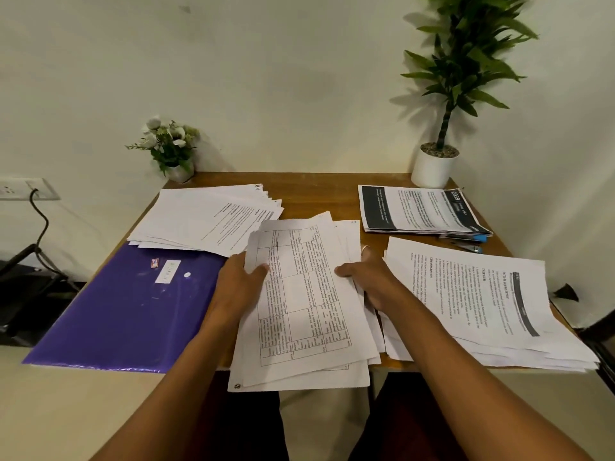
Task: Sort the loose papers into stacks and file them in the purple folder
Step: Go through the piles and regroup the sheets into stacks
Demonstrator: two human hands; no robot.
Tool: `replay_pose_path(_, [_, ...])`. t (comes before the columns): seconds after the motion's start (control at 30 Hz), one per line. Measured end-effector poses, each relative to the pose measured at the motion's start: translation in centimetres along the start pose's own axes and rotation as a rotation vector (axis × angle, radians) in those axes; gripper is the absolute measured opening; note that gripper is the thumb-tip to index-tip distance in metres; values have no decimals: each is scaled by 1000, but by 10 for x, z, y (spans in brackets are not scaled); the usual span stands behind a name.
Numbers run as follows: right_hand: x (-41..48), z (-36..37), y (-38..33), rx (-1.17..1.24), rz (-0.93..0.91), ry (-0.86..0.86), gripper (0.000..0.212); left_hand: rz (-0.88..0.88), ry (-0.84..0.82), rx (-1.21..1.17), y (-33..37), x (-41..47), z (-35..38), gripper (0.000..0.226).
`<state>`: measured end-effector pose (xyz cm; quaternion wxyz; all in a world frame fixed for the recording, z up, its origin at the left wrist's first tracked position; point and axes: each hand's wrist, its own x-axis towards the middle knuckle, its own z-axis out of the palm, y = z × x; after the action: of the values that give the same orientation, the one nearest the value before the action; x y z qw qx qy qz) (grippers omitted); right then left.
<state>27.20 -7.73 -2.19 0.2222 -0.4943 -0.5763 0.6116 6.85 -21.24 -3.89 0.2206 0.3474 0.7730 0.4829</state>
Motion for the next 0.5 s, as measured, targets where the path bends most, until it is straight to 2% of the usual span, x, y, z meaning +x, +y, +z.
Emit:
replay_pose_path(0.13, [0, 0, 3, 162, 12, -104, 37, 42, 24, -48, -2, -2, -1, 27])
replay_pose_path(0.23, [0, 6, 2, 267, 25, -176, 36, -19, 31, -151, -7, 1, -3, 35])
replay_pose_path(0.3, [-1, 12, -3, 318, 58, -201, 27, -62, 77, -247, -11, 4, -6, 42])
replay_pose_path(0.37, [-3, 19, -11, 264, 48, -189, 21, -119, 135, -340, -15, 8, -10, 53])
replay_pose_path(0.43, [-4, 27, -13, 105, 1, -164, 23, -193, 168, -435, -16, 11, -14, 62])
replay_pose_path(0.5, [-3, 35, -7, -102, -54, -145, 29, -231, 144, -424, -15, 11, -17, 57])
